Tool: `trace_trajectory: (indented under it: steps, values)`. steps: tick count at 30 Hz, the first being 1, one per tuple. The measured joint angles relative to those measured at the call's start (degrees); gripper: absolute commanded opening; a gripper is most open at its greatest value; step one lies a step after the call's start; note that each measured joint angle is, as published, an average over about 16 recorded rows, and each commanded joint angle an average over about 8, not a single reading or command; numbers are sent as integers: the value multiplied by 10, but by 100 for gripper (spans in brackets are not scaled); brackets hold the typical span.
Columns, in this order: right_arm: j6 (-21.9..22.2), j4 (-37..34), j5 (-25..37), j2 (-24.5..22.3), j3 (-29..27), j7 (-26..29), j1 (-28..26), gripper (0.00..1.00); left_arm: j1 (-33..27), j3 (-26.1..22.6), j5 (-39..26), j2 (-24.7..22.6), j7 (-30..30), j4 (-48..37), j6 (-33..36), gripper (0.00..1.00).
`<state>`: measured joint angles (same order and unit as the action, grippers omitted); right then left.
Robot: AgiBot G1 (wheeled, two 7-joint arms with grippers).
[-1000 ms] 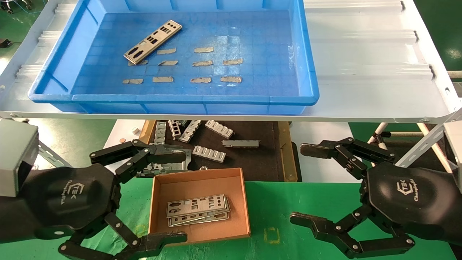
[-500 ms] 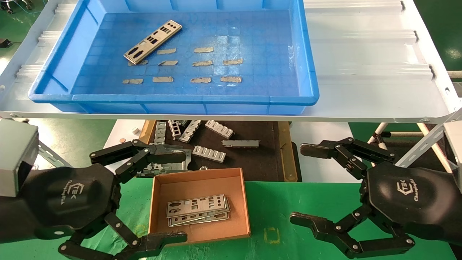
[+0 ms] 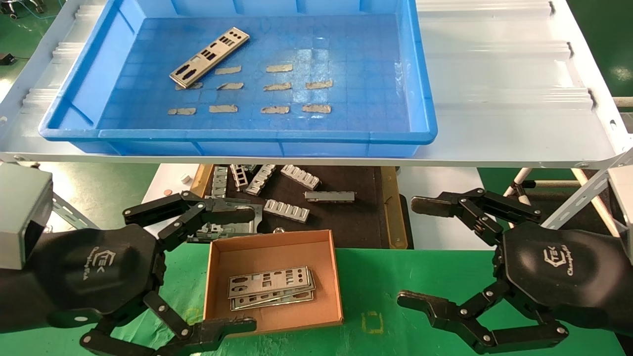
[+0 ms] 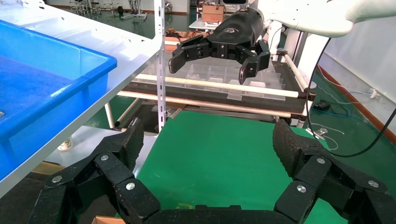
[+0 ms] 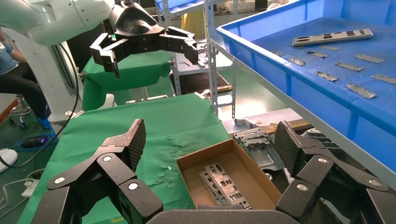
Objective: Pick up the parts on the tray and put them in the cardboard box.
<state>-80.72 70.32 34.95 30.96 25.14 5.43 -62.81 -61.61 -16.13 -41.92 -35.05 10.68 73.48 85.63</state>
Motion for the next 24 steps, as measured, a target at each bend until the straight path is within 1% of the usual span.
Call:
trace_trajectory:
  steps: [24]
  values:
    - [0,0,0,0,0,0,0,100,0,0,0,0,0,0,0,100]
